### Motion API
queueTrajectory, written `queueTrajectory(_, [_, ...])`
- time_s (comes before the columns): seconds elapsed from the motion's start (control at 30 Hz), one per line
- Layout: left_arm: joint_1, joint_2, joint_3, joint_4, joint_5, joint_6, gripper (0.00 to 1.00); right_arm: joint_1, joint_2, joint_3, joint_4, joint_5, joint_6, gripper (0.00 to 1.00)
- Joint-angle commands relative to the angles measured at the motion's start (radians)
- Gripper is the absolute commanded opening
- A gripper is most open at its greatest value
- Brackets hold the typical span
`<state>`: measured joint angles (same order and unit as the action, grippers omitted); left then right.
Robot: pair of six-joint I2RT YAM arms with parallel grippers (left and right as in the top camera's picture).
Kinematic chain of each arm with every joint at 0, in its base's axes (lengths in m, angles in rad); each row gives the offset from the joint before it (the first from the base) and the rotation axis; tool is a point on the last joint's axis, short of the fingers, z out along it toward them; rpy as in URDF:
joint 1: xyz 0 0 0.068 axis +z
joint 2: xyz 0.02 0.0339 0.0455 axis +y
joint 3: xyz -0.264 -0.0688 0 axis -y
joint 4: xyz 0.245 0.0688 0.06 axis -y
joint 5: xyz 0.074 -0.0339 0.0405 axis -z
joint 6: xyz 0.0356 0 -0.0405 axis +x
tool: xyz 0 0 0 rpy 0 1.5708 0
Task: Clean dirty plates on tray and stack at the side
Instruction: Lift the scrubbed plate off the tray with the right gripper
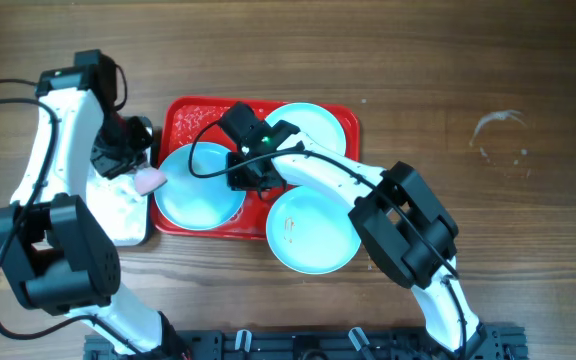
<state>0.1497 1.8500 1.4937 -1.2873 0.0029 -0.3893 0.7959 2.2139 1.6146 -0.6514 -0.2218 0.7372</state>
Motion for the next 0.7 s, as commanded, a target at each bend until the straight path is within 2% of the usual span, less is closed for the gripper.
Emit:
queueTrajectory(0.0, [0.013, -0.018, 0.016, -0.003, 0.023, 0.043, 0.04, 0.002, 0.029, 0.0, 0.006, -0.033, -0.001, 0.4])
queueTrajectory(0.13, [0.013, -0.018, 0.016, 0.004, 0.023, 0.046, 0.04, 0.009, 0.029, 0.0, 0.008, -0.035, 0.0, 0.39])
queueTrajectory(0.17, [0.013, -0.018, 0.016, 0.005, 0.023, 0.046, 0.04, 0.012, 0.031, 0.0, 0.008, -0.035, 0.0, 0.31])
queueTrajectory(0.2, [0.013, -0.018, 0.016, 0.007, 0.023, 0.046, 0.04, 0.016, 0.033, 0.0, 0.008, -0.035, 0.0, 0.14])
queueTrajectory(0.23, [0.013, -0.018, 0.016, 0.008, 0.023, 0.046, 0.04, 0.02, 0.037, 0.0, 0.009, -0.035, -0.001, 0.04])
queueTrajectory(0.37, [0.013, -0.018, 0.016, 0.01, 0.023, 0.046, 0.04, 0.015, 0.02, 0.001, 0.007, -0.024, -0.014, 0.04])
queueTrajectory(0.47, [0.013, -0.018, 0.016, 0.008, 0.023, 0.047, 0.04, -0.018, -0.063, 0.001, -0.019, -0.004, -0.064, 0.04])
queueTrajectory(0.53, [0.013, -0.018, 0.016, 0.008, 0.023, 0.047, 0.04, -0.041, -0.14, 0.001, -0.065, 0.058, -0.082, 0.04])
queueTrajectory(0.67, [0.013, -0.018, 0.016, 0.011, 0.058, 0.098, 0.04, -0.096, -0.34, 0.001, -0.206, 0.315, -0.083, 0.04])
